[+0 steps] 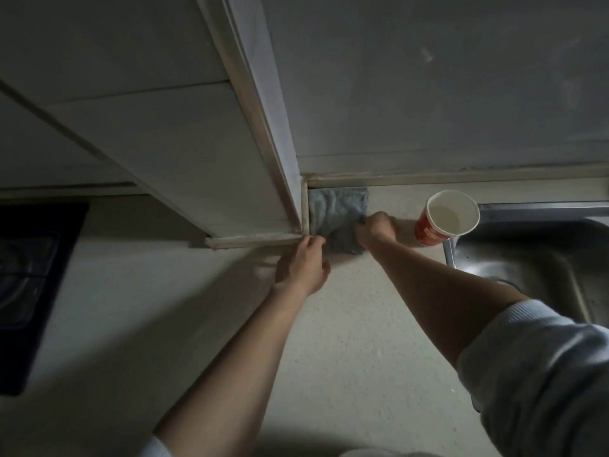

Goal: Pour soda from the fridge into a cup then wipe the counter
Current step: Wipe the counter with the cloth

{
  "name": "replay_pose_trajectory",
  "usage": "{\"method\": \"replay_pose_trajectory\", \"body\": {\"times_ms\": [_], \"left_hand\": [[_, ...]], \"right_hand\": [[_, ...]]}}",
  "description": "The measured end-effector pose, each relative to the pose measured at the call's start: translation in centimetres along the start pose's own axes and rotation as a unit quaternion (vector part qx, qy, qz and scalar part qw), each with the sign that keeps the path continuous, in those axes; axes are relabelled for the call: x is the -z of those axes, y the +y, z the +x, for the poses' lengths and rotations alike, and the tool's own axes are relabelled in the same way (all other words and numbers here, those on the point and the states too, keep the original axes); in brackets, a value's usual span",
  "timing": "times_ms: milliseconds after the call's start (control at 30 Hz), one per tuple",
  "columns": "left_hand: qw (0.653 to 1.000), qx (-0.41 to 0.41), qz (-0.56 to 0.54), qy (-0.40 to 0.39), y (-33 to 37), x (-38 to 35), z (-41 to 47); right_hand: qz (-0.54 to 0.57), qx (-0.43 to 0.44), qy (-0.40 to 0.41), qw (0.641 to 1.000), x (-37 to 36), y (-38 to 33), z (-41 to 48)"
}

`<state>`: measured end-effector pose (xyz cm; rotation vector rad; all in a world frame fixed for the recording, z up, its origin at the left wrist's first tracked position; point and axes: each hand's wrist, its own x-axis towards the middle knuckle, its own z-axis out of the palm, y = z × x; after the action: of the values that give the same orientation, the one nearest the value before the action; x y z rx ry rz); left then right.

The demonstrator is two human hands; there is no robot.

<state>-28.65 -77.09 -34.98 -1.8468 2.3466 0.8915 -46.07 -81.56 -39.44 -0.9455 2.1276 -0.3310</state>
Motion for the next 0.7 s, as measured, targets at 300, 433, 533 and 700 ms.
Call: {"method": "replay_pose_trajectory", "body": {"times_ms": [300,433,533,700], "left_hand": [[0.996,0.011,-0.082,0.021,-0.6,2.2,-1.4],[0.989,0.022,-0.143,0.044,-0.9,3.5,-2.3],[0.973,0.037,-0.226,0.045,-1.1,3.7,-3.4],[0.912,0.088,-0.400,0.002,-1.1,1.8,-5.6]], "right_hand": [[0.033,0.154,0.030,0.987,1.6,-0.8,-5.0],[0.084,0.202,0.024,0.975,3.3,-0.3,-8.4],[0.136,0.228,0.018,0.964,4.6,0.6,-11.2],[0.270,0.262,-0.028,0.926,5.3,2.8,-17.3]]}}
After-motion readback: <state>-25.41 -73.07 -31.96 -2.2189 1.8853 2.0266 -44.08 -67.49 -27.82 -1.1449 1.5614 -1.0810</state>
